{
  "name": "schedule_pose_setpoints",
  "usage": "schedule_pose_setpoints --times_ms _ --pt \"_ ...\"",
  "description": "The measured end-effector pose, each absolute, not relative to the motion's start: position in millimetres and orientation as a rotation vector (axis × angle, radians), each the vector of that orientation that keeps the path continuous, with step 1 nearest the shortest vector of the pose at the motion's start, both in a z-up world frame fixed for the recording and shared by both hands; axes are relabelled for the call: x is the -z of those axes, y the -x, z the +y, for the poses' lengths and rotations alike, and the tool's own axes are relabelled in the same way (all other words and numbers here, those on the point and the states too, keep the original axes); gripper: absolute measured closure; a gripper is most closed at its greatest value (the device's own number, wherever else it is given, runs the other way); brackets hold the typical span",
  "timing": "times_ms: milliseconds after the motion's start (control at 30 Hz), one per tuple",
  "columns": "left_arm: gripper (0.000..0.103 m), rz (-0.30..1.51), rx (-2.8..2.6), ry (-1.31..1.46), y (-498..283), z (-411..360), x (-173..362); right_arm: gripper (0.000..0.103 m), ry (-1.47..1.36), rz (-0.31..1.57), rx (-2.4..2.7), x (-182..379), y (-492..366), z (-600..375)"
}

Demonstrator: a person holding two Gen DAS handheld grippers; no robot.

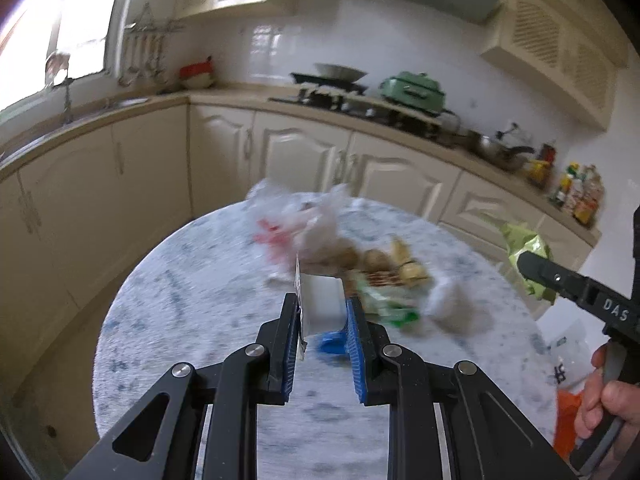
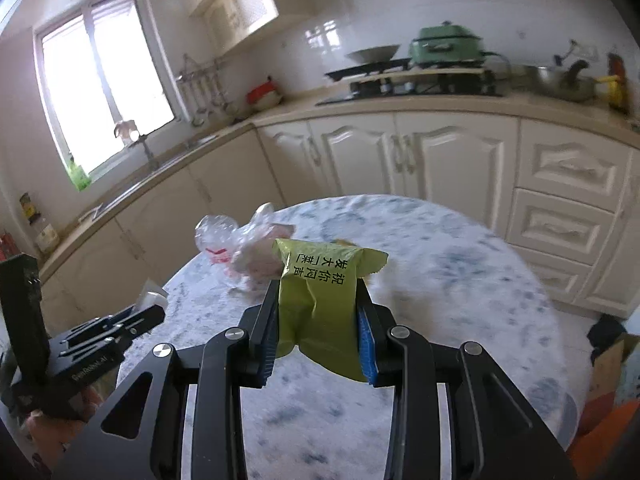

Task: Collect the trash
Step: 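Carry both items to the blue bin and open both grippers over it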

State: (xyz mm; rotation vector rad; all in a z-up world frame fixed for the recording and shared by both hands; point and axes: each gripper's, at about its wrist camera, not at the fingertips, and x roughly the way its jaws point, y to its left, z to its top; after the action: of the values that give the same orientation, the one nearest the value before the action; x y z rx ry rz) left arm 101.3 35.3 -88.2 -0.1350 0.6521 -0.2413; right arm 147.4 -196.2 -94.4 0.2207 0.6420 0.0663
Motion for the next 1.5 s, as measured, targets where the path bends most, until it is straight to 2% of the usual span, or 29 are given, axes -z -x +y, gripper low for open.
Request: schedule_pose_setpoints --times_ms 767,1067,1500 --pt "0.084 0.635 0.754 -0.015 -74 -202 49 0.07 -0.36 0.542 0.371 81 12 -404" --pt "0.084 0.772 0.897 -0.068 -108 -314 74 0.07 -0.443 0.569 0.509 112 55 -479" --pt "0.084 1.012 0.927 -0.239 -180 -479 141 0.07 -0.617 0.692 0.568 202 61 -563"
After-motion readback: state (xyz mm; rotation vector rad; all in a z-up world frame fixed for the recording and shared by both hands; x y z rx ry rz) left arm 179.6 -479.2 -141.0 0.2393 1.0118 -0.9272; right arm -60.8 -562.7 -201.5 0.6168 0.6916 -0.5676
